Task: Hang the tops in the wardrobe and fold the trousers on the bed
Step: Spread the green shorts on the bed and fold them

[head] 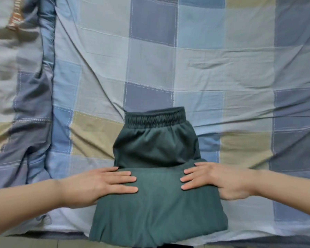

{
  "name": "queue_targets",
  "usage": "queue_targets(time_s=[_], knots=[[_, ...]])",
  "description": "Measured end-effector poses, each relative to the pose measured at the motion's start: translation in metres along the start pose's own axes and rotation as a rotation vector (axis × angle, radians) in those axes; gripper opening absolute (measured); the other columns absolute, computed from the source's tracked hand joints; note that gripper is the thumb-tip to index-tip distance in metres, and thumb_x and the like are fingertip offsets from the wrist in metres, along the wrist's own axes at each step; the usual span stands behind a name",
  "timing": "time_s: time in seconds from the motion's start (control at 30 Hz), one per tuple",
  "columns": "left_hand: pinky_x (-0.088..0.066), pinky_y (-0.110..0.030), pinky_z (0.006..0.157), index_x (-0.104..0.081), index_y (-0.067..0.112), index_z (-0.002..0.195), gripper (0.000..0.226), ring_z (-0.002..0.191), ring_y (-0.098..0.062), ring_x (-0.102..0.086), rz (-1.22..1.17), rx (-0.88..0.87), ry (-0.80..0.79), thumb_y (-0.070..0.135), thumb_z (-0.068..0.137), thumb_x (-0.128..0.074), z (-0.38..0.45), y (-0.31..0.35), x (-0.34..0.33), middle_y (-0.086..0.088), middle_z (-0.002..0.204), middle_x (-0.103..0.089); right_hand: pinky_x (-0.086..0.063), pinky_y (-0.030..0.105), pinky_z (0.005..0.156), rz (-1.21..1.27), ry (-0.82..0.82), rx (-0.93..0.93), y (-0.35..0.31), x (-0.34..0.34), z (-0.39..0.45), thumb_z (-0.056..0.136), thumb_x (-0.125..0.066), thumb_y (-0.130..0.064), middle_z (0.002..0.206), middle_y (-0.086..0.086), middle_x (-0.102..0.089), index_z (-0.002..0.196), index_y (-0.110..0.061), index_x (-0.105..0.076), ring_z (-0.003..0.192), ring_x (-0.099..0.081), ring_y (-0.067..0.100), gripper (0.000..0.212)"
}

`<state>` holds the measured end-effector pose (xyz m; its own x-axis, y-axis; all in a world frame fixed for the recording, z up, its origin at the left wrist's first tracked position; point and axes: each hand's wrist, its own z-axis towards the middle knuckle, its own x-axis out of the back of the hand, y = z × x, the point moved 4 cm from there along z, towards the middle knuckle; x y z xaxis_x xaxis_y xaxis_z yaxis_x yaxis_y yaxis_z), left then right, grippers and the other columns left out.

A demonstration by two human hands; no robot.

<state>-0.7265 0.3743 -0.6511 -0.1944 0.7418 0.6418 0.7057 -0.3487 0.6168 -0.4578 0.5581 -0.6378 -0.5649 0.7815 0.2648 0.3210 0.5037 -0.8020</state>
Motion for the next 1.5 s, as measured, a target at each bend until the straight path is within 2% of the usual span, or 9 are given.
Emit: queue_targets(time_s=[0.07,0.13,0.3,0.5,0.67,0.87,1.07,1.3,1.5], knots=[[-0.016,-0.026,0.121,-0.035,0.024,0.150,0.063,0.146,-0.008,-0.026,-0.616,0.372,-0.036,0.037,0.093,-0.058,-0.006,-0.019,-0.009,0.003,0.159,-0.031,-0.033,0.019,0.108,0.539,0.232,-0.094,0.003,0.017,-0.009,0.084,-0.054,-0.006,0.130,-0.013,-0.061,0.122,-0.027,-0.066,0.126,-0.050,0.000,0.045],[-0.032,-0.035,0.117,-0.047,0.007,0.142,0.059,0.136,-0.019,-0.045,-1.074,0.694,0.212,0.036,0.093,-0.062,-0.019,-0.046,-0.004,-0.011,0.146,-0.049,-0.047,0.029,0.094,0.946,0.589,-0.228,0.025,0.037,-0.019,0.069,-0.063,-0.003,0.108,0.000,-0.072,0.112,-0.008,-0.071,0.103,-0.065,0.015,0.043],[-0.053,-0.037,0.084,-0.064,0.017,0.116,0.052,0.094,-0.020,-0.071,-1.730,0.928,0.787,0.055,0.098,-0.033,-0.003,-0.061,0.016,-0.009,0.107,-0.074,-0.047,0.029,0.075,1.459,0.992,-0.523,0.061,0.050,-0.010,0.097,-0.045,-0.037,0.095,0.000,-0.069,0.120,-0.018,-0.057,0.079,-0.065,0.015,0.032],[-0.050,-0.038,0.097,-0.061,0.018,0.117,0.031,0.107,-0.014,-0.065,-1.297,1.027,0.955,0.036,0.092,-0.064,0.026,-0.049,0.019,0.003,0.115,-0.068,-0.043,0.025,0.089,0.941,1.048,-0.713,0.046,0.048,0.026,0.092,-0.053,-0.049,0.119,-0.012,-0.057,0.136,-0.017,-0.042,0.107,-0.055,0.007,0.055],[-0.046,-0.023,0.074,-0.060,0.011,0.091,0.021,0.078,-0.007,-0.054,-1.021,1.016,1.331,0.024,0.102,-0.048,0.025,-0.043,0.036,0.005,0.085,-0.063,-0.023,0.031,0.064,0.458,1.437,-0.743,0.038,0.059,0.026,0.099,-0.047,-0.027,0.080,0.006,-0.056,0.094,-0.010,-0.048,0.080,-0.049,0.031,0.018],[-0.042,-0.040,0.080,-0.061,0.004,0.089,0.030,0.093,-0.034,-0.057,-1.041,1.388,1.250,0.024,0.102,-0.042,0.024,-0.046,0.004,-0.008,0.087,-0.062,-0.029,0.036,0.060,0.735,1.363,-0.880,0.054,0.045,0.036,0.099,-0.037,-0.029,0.068,-0.001,-0.042,0.073,-0.012,-0.039,0.073,-0.040,0.023,0.031],[-0.046,-0.034,0.087,-0.062,0.023,0.098,0.038,0.101,-0.014,-0.060,-1.313,1.228,1.283,0.058,0.093,-0.048,0.043,-0.041,0.017,0.011,0.101,-0.064,-0.039,0.037,0.077,0.682,1.242,-0.861,0.051,0.044,0.040,0.092,-0.039,-0.060,0.093,-0.001,-0.059,0.103,-0.015,-0.050,0.089,-0.052,0.024,0.048],[-0.044,-0.010,0.076,-0.061,0.011,0.112,0.033,0.096,-0.014,-0.062,-0.983,1.189,1.538,0.035,0.090,-0.066,0.036,-0.024,0.056,0.003,0.103,-0.066,-0.021,0.037,0.061,0.456,1.496,-0.802,0.022,0.053,0.025,0.099,-0.042,-0.037,0.064,-0.001,-0.046,0.087,-0.008,-0.041,0.069,-0.041,0.031,0.031],[-0.041,-0.003,0.076,-0.060,0.019,0.110,0.022,0.092,0.001,-0.057,-0.884,1.104,1.724,0.029,0.091,-0.066,0.007,0.059,0.086,0.008,0.102,-0.063,-0.030,0.029,0.065,0.458,1.631,-0.572,-0.041,0.037,-0.029,0.099,-0.045,-0.031,0.080,-0.014,-0.055,0.107,-0.011,-0.051,0.072,-0.048,0.016,0.022]])
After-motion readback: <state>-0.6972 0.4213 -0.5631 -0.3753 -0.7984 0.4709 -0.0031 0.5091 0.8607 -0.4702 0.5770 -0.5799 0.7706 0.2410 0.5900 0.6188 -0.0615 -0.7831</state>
